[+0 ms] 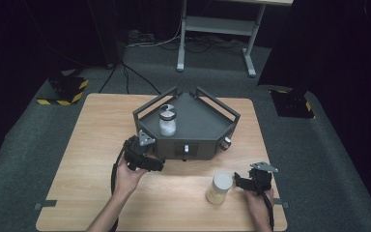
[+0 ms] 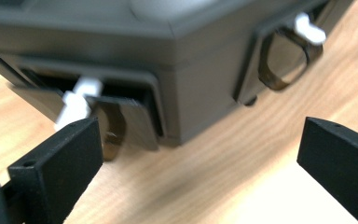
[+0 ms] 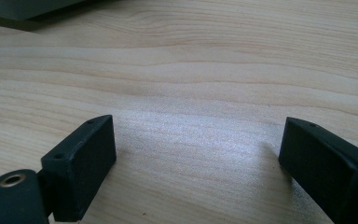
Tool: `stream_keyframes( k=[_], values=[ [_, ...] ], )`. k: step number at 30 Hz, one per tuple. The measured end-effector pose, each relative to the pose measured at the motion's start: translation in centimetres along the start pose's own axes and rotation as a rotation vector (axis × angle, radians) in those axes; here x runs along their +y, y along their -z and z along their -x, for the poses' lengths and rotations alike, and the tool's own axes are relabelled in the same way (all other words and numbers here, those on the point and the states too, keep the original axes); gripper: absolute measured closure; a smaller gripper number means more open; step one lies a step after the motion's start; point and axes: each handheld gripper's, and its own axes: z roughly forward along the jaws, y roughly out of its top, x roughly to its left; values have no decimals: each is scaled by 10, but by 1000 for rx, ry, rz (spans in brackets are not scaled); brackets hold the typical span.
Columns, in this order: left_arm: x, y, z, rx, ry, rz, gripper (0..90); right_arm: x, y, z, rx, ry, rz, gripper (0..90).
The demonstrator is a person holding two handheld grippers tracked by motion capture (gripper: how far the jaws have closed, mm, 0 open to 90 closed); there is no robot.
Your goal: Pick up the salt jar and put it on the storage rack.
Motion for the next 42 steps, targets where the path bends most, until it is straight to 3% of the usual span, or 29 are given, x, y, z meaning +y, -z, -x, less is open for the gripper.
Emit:
stream_keyframes(
  k=[7, 24, 42],
  values=[
    [-20, -10, 5, -16, -1, -28, 3, 0, 0, 0, 0, 0, 0, 107],
    [-54, -38, 10, 0, 4, -75, 4, 0, 0, 0, 0, 0, -1, 106],
    [-77, -50, -3, -14, 70, -56, 6, 1, 0, 0, 3, 2, -4, 96]
  ],
)
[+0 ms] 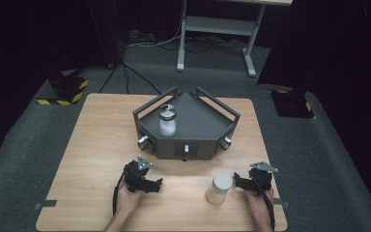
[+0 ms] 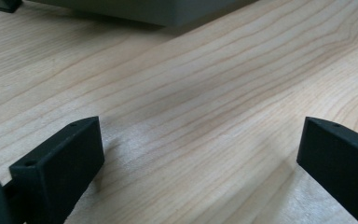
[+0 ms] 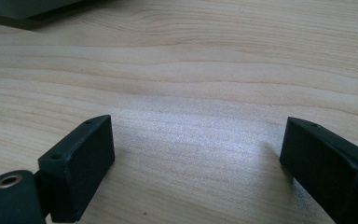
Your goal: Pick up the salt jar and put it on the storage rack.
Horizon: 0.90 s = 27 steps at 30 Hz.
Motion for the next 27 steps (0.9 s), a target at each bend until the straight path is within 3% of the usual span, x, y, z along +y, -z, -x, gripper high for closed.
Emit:
stream_keyframes(
  k=[7, 12, 22, 27],
  values=[
    [1, -5, 7, 26, -22, 5, 2, 1, -1, 1, 6, 6, -2, 82],
    [-4, -8, 11, 39, -19, 31, 2, 2, -2, 1, 5, 6, -4, 73],
    [-5, -7, 15, 54, -10, 34, 4, 4, -3, 1, 8, 8, -9, 50],
    [-6, -6, 16, 54, -15, 33, 5, 5, -4, 2, 25, 33, -15, 27]
  ],
)
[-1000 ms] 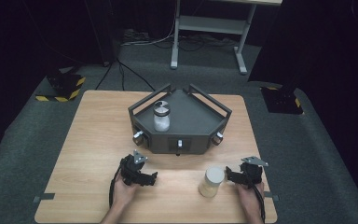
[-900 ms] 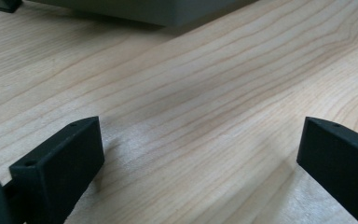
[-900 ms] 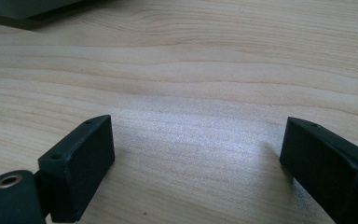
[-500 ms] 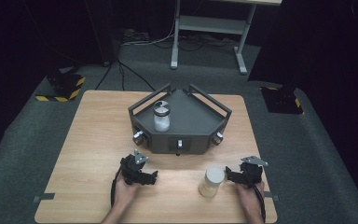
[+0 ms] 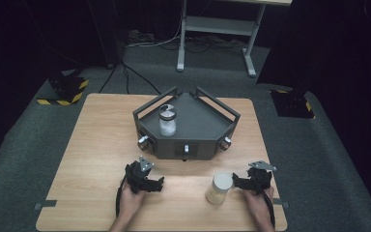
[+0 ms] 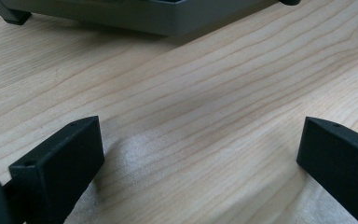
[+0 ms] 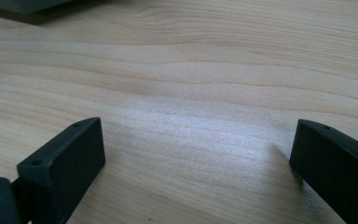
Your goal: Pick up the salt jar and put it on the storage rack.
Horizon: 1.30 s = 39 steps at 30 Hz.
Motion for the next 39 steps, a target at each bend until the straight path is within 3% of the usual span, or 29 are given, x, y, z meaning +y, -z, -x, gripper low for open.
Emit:
stream_keyframes(
  k=[39],
  values=[
    [-1, 1, 1, 1, 1, 2, 8, 1, -1, 1, 11, 3, -4, 17]
  ],
)
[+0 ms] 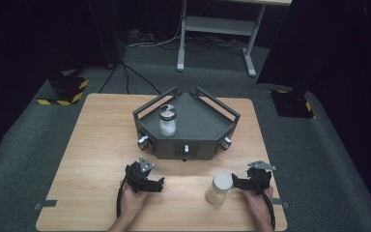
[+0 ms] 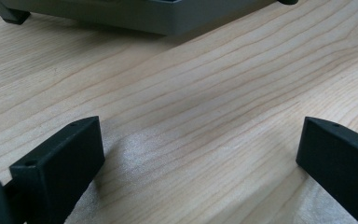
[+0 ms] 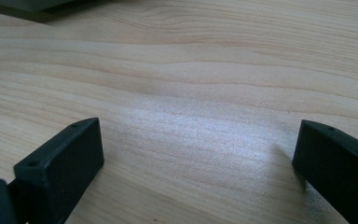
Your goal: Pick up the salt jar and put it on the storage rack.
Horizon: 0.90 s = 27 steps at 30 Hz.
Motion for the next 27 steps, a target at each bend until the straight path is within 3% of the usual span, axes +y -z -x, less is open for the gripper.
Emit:
stream_keyframes(
  k=[10, 27],
  values=[
    [-3, 1, 1, 6, 6, 14, 54, 0, 0, 0, 3, 1, 1, 19],
    [-2, 1, 1, 5, 6, 12, 44, 0, 0, 0, 6, 4, 1, 19]
  ],
)
